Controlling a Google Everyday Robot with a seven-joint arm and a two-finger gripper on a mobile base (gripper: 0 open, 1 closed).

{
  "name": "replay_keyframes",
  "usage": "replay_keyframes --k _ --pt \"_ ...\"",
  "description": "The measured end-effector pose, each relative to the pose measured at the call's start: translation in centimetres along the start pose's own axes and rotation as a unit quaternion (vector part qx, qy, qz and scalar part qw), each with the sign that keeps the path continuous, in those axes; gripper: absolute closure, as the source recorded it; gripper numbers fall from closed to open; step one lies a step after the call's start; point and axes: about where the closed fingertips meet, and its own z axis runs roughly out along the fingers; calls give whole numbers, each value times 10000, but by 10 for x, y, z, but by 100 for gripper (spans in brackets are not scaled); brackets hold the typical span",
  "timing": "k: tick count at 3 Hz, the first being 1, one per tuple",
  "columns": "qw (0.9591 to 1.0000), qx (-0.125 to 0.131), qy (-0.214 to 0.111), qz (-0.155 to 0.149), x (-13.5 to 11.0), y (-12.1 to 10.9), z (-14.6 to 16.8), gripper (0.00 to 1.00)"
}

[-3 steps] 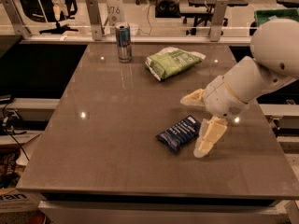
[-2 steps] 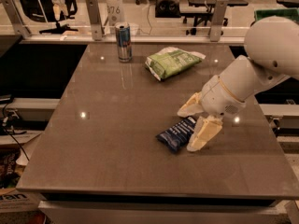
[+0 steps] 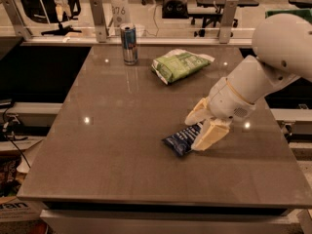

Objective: Move rxbar blueberry near green jalapeno chip bag

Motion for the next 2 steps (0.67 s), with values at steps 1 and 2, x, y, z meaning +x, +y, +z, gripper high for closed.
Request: replay_keyframes --k 1,2 --pt "9998 -60 94 189 4 -2 -3 100" --pt "9991 17 160 386 5 -8 -16 100"
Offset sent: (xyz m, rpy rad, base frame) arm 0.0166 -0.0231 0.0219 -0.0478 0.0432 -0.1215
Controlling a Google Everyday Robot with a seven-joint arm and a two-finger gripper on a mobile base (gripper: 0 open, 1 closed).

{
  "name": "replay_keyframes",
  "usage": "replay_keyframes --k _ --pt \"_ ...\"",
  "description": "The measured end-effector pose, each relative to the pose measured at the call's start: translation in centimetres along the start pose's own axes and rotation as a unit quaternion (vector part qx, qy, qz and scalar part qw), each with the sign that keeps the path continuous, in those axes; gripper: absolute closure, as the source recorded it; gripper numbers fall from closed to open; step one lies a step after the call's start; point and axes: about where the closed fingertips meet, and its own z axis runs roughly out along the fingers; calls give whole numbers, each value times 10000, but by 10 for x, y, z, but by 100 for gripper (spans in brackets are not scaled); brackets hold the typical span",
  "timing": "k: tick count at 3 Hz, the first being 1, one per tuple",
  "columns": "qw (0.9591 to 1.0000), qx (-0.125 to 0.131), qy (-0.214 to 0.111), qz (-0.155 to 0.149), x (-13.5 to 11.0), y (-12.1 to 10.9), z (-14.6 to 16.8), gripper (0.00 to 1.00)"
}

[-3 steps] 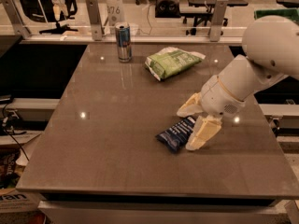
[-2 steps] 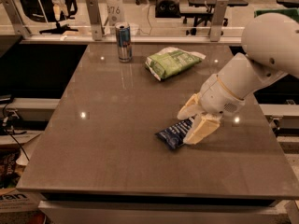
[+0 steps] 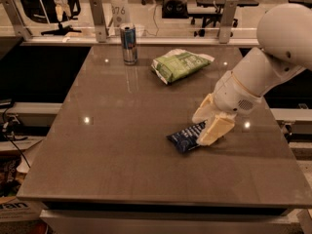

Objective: Move rxbar blueberry near green jalapeno chip bag

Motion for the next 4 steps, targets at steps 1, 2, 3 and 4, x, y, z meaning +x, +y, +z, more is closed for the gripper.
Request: replay_keyframes --k 1,2,3,4 --pt "9997 169 37 150 3 -9 -12 100" --pt "9991 346 43 250 7 -21 -21 100" --pt "9976 615 50 298 10 -45 -30 100" --pt "9955 906 45 267 9 -76 -37 100"
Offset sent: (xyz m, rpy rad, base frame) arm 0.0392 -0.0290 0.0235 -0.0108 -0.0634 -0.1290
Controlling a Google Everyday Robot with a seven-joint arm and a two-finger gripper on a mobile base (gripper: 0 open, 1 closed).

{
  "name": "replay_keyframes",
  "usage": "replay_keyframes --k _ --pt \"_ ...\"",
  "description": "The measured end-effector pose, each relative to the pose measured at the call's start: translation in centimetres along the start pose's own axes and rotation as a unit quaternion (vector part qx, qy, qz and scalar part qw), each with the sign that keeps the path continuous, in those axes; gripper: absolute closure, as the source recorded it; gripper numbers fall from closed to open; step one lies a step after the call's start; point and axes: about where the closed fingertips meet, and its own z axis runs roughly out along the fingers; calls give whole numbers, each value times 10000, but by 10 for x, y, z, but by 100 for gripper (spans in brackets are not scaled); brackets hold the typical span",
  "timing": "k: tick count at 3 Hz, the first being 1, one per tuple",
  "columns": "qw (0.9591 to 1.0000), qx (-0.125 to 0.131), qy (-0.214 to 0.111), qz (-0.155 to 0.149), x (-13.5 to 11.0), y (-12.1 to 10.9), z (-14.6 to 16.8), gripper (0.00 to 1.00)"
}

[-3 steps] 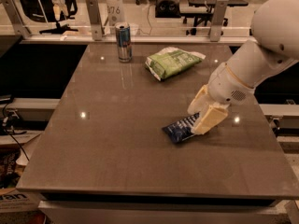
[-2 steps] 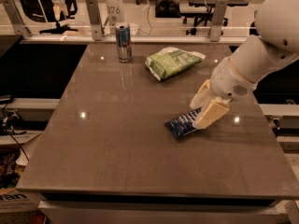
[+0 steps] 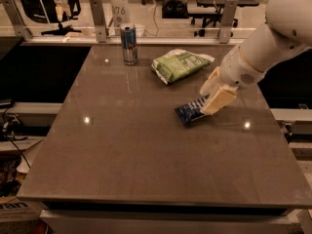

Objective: Move rxbar blueberry near green jalapeno chip bag

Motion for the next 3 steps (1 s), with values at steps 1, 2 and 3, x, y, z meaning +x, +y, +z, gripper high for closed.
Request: replay_keyframes --k 1,2,3 --pt "9996 290 -21 -53 -3 -34 2 100" --pt "9982 601 -41 -42 -4 -71 5 100" --pt "9967 806 -21 13 -2 -100 8 100"
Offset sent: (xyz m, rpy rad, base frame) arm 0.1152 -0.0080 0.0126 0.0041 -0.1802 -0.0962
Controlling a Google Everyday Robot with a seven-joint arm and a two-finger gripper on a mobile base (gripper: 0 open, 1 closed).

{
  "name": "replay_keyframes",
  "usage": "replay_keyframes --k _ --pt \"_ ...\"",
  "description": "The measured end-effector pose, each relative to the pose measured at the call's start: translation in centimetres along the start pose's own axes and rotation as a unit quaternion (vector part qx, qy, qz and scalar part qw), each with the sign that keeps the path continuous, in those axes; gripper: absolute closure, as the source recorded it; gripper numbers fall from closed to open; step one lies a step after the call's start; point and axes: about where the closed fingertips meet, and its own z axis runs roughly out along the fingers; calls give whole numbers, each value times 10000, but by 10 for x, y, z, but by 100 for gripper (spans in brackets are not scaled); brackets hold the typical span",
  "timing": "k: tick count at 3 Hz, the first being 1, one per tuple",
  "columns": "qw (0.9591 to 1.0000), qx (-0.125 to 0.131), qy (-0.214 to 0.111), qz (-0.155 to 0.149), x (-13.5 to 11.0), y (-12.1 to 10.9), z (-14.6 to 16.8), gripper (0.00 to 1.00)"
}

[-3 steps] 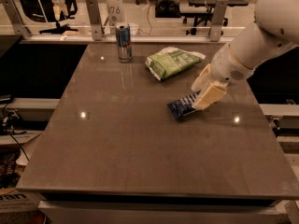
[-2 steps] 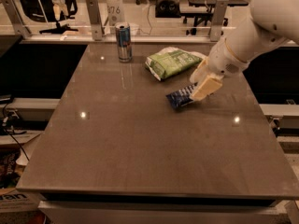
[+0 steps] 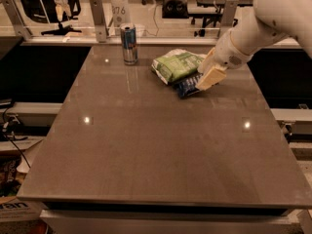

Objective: Move rxbar blueberry near green jalapeno chip bag

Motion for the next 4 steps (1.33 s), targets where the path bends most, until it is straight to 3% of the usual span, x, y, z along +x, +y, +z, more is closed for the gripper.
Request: replay_keyframes --k 2,4 --pt "9995 275 127 102 12 -34 3 61" --pt "9995 271 145 104 15 -37 4 14"
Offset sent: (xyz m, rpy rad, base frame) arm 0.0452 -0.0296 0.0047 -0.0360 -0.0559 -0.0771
